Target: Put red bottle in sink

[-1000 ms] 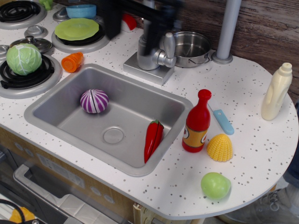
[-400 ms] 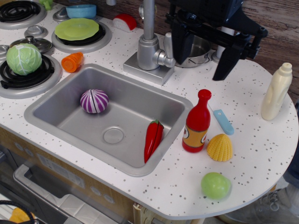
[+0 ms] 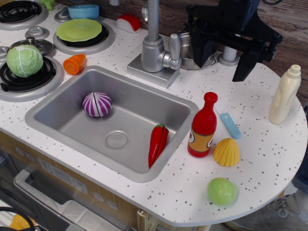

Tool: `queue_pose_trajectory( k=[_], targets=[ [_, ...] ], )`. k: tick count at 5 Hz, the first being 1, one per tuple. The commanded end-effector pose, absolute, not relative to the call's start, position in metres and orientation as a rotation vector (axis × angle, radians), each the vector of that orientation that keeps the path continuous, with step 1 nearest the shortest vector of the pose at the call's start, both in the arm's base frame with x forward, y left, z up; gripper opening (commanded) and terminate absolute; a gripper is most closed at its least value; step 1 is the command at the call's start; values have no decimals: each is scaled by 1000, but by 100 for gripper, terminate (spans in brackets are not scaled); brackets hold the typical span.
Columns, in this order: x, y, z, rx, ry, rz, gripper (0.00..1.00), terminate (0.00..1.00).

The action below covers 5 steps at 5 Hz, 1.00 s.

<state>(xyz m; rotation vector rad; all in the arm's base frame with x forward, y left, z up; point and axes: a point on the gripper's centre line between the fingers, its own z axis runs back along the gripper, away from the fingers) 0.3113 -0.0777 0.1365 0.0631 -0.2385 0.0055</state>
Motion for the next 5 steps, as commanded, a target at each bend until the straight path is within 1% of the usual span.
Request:
queue_pose_trajectory(
  k=[1, 2, 3, 4, 5],
  targets=[
    [322, -78, 123, 15, -285, 47, 100, 0],
    [320, -76, 114, -6, -249, 47, 100, 0],
    [318, -76, 108, -24, -243, 48, 100, 0],
    [309, -71, 101, -46, -210, 47, 100, 0],
    [303, -66, 98, -45, -201, 45, 100, 0]
  ],
)
